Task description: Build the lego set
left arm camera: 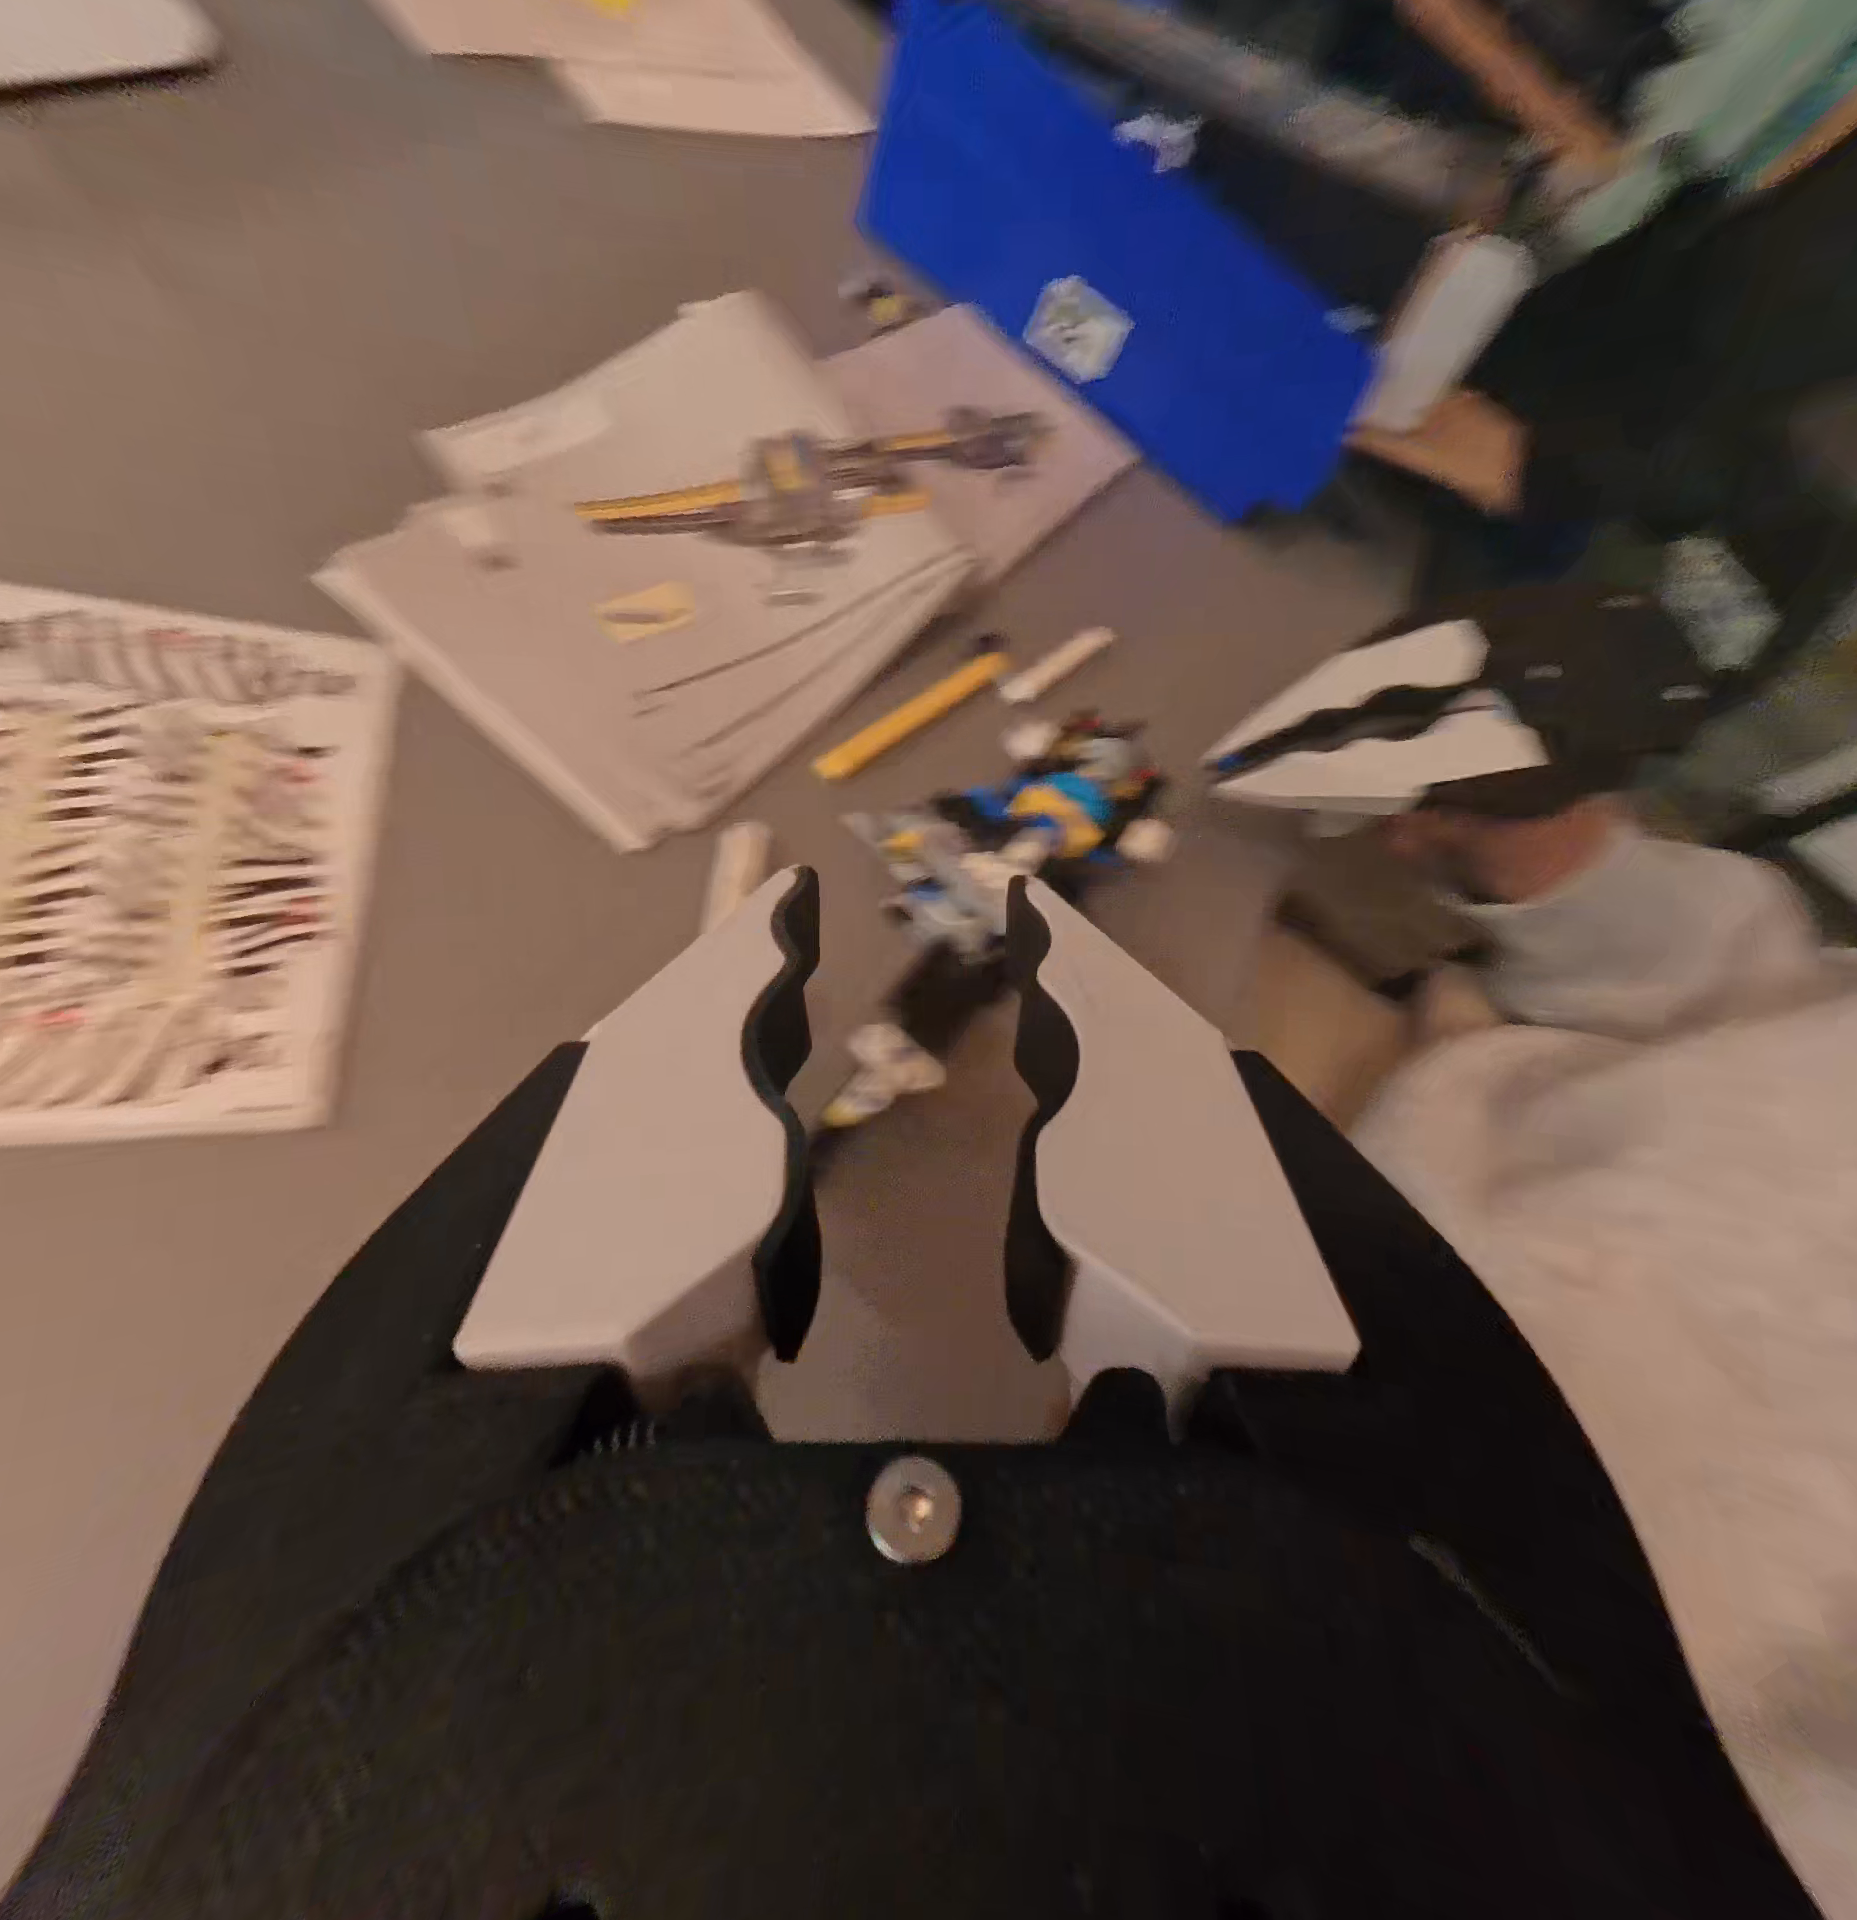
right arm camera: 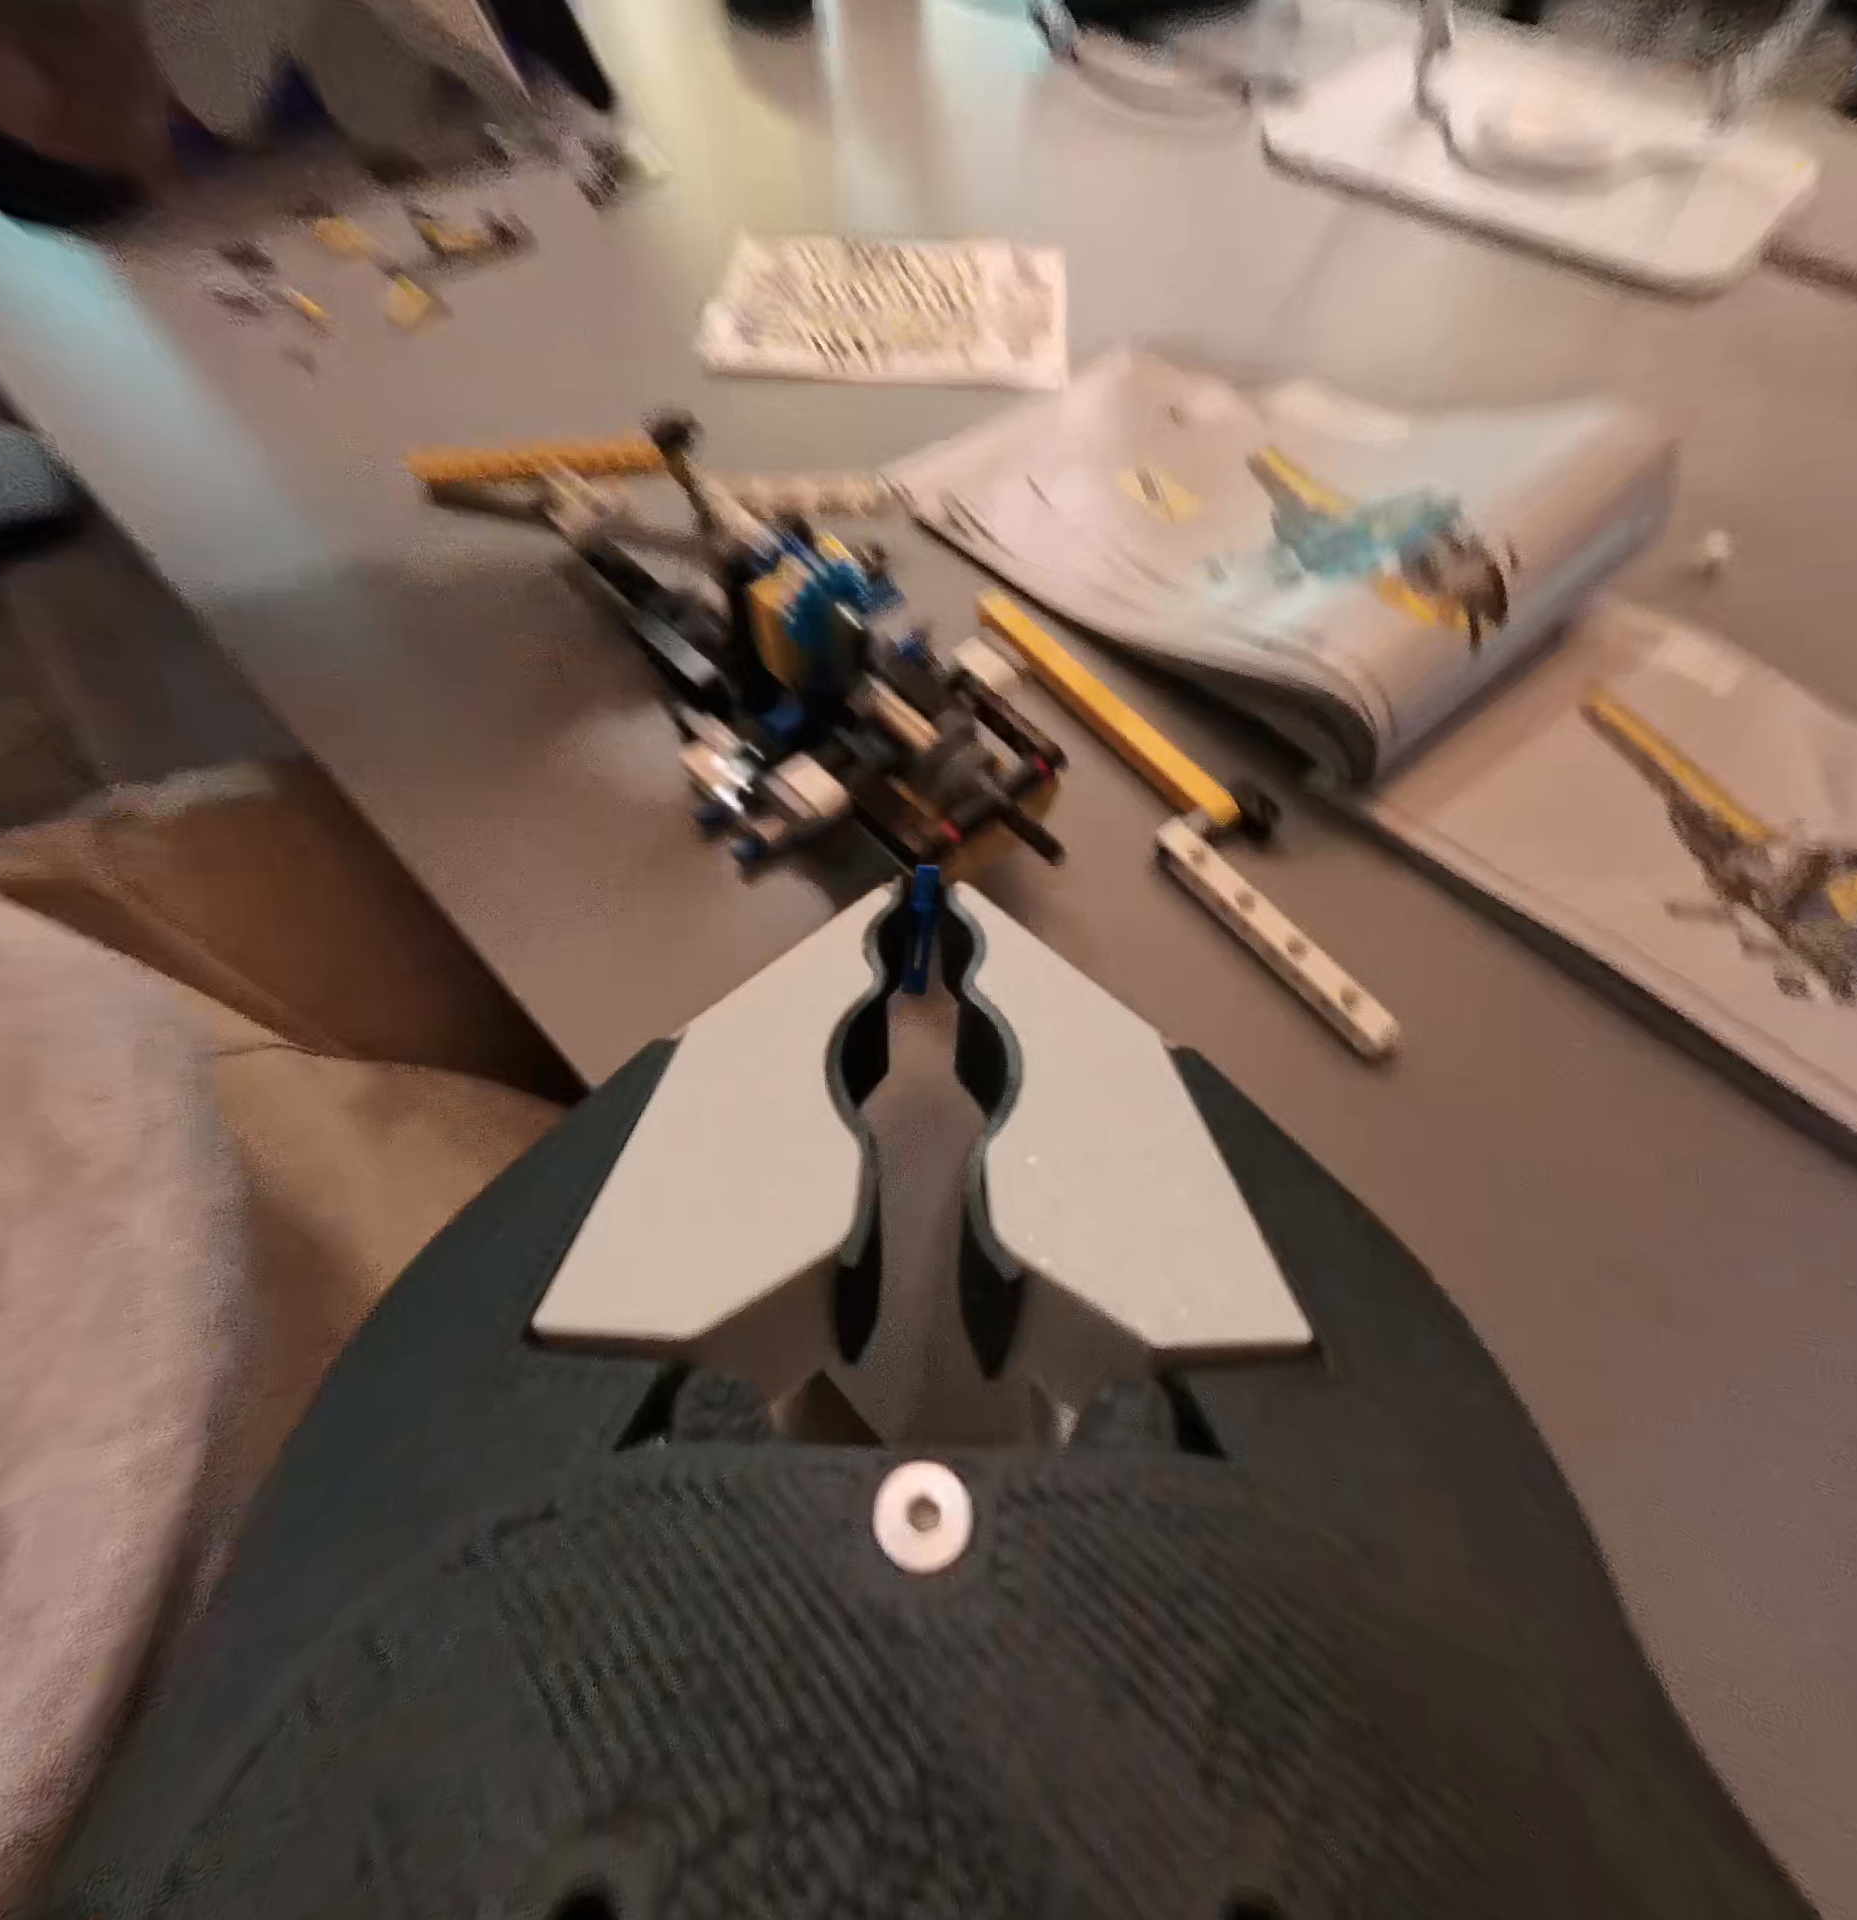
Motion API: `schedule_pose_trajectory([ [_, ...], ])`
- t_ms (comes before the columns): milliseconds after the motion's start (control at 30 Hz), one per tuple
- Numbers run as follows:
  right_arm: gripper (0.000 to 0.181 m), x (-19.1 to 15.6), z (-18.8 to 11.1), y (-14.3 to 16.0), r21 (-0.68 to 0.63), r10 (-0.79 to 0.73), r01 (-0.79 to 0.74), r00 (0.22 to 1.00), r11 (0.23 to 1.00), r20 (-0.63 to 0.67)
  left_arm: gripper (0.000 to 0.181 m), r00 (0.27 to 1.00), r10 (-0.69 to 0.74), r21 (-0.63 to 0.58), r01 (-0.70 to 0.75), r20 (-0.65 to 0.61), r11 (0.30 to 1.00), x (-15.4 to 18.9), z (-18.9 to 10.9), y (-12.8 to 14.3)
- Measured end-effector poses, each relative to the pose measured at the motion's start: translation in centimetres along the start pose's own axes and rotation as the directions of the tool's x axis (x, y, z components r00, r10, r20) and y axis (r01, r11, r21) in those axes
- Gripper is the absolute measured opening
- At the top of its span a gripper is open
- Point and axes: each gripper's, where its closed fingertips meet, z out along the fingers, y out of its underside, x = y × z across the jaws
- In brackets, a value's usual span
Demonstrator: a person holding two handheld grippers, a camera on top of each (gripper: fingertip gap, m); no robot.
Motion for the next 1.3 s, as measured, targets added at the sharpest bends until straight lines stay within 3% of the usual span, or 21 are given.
schedule_pose_trajectory([
  [33,0.003,-1.1,-0.4,-1.3,0.067,-0.028,0.025,0.999,0.997,0.043,0.033,0.996,-0.018,0.018,0.02,-0.083,1.0,2.3,0.1,0.0],
  [133,0.003,-3.9,-1.6,-4.4,0.228,-0.14,0.119,0.987,0.966,0.08,0.028,0.95,-0.075,0.044,0.092,-0.302,0.995,8.4,1.4,0.7],
  [200,0.002,-5.5,-2.0,-5.6,0.288,-0.212,0.185,0.975,0.94,0.065,0.026,0.916,-0.115,0.024,0.134,-0.384,0.991,10.9,2.6,1.6],
  [400,0.003,-7.6,-2.2,-6.4,0.324,-0.326,0.299,0.945,0.898,0.03,0.019,0.787,-0.232,-0.004,0.281,-0.572,0.96,13.8,4.0,1.6],
  [500,0.002,-8.3,-2.3,-6.5,0.332,-0.372,0.345,0.928,0.878,0.02,0.011,0.781,-0.266,-0.034,0.3,-0.566,0.953,13.6,4.6,2.0],
  [600,0.002,-8.5,-2.1,-6.5,0.314,-0.42,0.403,0.908,0.859,-0.017,0.013,0.749,-0.293,-0.044,0.334,-0.595,0.942,13.9,4.5,2.0],
  [767,0.002,-8.2,-1.2,-5.7,0.23,-0.461,0.464,0.885,0.855,-0.07,0.021,0.757,-0.315,-0.058,0.346,-0.572,0.936,13.3,4.8,2.5],
  [900,0.002,-8.3,-1.1,-5.7,0.218,-0.467,0.473,0.881,0.854,-0.081,0.019,0.82,-0.298,-0.048,0.316,-0.488,0.948,12.4,5.4,3.3],
  [967,0.003,-8.2,-1.0,-5.5,0.197,-0.483,0.492,0.87,0.848,-0.096,0.006,0.825,-0.291,-0.028,0.317,-0.485,0.948,12.4,5.2,3.2],
  [1167,0.002,-8.7,-1.4,-6.1,0.235,-0.502,0.514,0.858,0.825,-0.111,0.0,0.801,-0.335,-0.025,0.373,-0.497,0.928,11.7,5.0,3.3],
  [1300,0.003,-8.5,-1.3,-5.8,0.229,-0.494,0.504,0.863,0.833,-0.104,0.0,0.733,-0.359,-0.032,0.419,-0.578,0.907,12.5,4.3,2.8],
])
